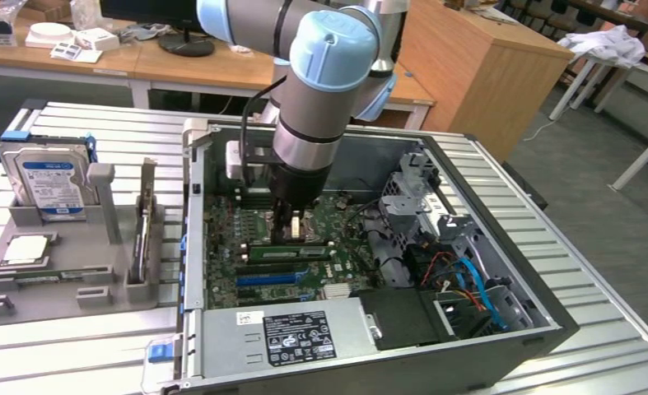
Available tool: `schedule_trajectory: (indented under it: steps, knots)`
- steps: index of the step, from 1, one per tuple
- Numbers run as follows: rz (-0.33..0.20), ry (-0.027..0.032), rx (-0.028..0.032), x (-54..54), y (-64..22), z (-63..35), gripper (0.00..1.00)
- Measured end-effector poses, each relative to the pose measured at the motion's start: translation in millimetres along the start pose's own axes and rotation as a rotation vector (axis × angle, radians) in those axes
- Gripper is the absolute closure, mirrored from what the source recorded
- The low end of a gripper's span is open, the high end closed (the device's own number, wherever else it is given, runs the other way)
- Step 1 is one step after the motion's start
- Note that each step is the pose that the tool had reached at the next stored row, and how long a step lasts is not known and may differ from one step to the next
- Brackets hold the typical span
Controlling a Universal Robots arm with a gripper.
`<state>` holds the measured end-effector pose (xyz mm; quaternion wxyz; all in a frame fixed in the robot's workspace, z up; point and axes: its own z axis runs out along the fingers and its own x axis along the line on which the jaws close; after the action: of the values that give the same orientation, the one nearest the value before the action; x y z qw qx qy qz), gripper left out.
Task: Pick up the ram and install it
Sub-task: 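Press down the ram until it locks into place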
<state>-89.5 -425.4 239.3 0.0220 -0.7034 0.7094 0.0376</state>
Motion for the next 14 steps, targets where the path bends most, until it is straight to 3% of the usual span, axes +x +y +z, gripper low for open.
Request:
schedule_trajectory:
  steps: [14]
  knots:
    - [0.000,-0.0005,0.0003,0.4,-0.1,5.5,0.89]
